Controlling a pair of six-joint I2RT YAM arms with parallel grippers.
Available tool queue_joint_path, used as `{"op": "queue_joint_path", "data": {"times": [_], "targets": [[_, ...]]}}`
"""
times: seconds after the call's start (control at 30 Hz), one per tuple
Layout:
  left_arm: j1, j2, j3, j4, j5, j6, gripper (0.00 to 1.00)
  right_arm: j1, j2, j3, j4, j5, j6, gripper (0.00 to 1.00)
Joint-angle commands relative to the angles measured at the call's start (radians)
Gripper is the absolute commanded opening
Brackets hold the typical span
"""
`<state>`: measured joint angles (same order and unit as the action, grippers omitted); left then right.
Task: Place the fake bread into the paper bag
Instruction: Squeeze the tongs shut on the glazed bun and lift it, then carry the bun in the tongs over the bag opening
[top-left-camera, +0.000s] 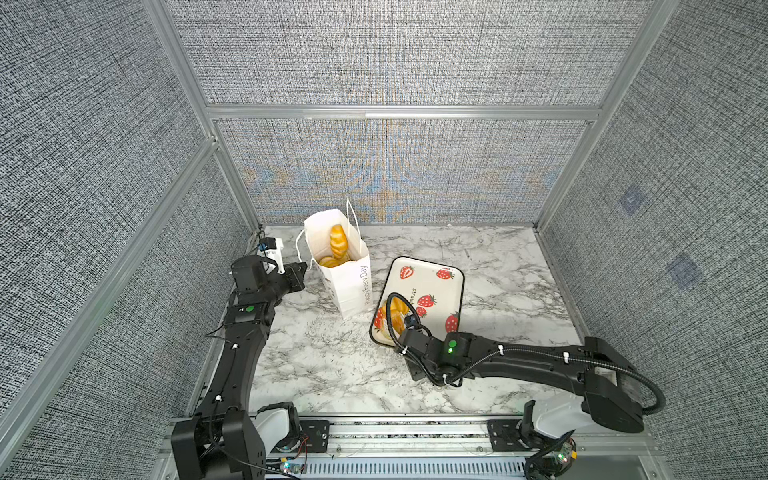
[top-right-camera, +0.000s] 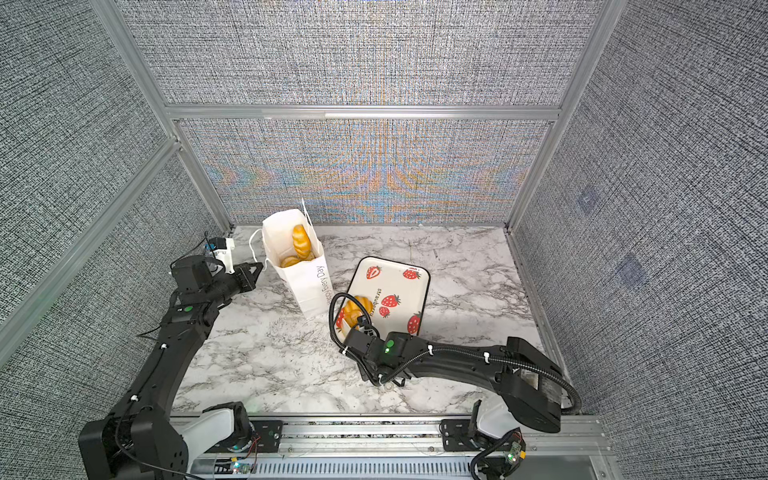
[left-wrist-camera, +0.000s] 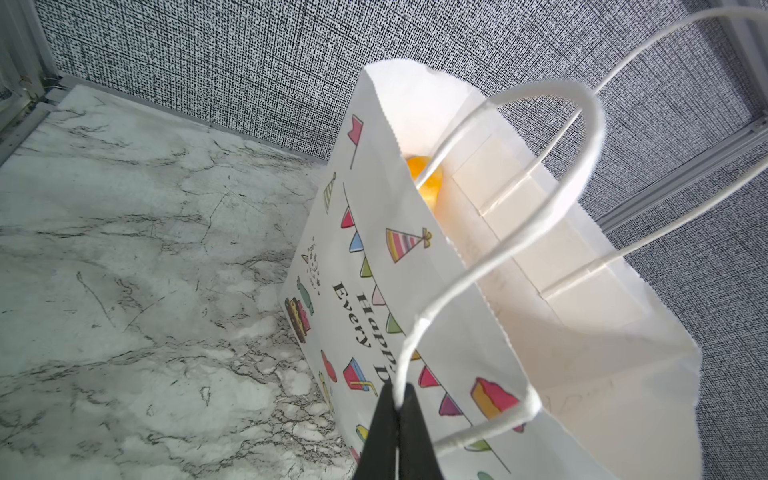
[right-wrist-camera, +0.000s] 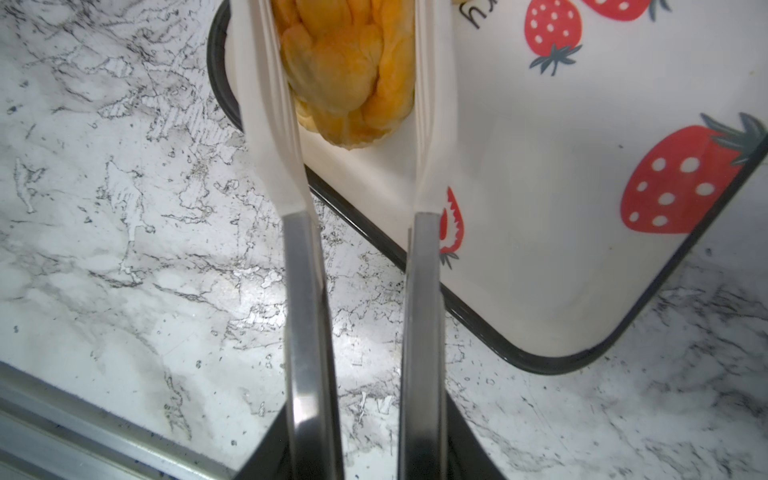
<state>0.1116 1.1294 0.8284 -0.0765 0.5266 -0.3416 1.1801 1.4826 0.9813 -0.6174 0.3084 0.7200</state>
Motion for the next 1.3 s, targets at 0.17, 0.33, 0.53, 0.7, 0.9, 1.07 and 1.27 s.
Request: {"op": "queue_joint_path", "data": {"times": [0.17,0.33,0.53,0.7,0.9,1.07,1.27], "targets": [[0.0,0.006,-0.003,0.015,0.009,-0.002,0.0,0.0,-0.097,-0.018,-0.024,0.115,0.022,0.37],[0.0,0.004,-0.003,0.014,0.009,-0.002,0.0,0.001,-0.178,-0.027,-0.025,0.193,0.031,0.37],[0.0,0.004,-0.002,0.014,0.009,-0.003,0.0,-0.001,-0.264,-0.024,-0.02,0.301,0.02,0.37],[-0.001,0.004,-0.003,0.016,0.011,-0.002,0.0,-0.001,-0.328,-0.015,0.032,0.374,-0.041,0.37],[0.0,0.001,-0.002,0.014,0.008,-0.003,0.0,0.0,-0.359,0.027,0.076,0.428,-0.128,0.37],[0.001,-0.001,-0.004,0.013,0.007,-0.001,0.0,0.0,-0.37,0.057,0.111,0.443,-0.181,0.37],[0.001,-0.001,-0.003,0.014,0.008,-0.001,0.0,0.003,-0.358,0.093,0.158,0.437,-0.245,0.37]]}}
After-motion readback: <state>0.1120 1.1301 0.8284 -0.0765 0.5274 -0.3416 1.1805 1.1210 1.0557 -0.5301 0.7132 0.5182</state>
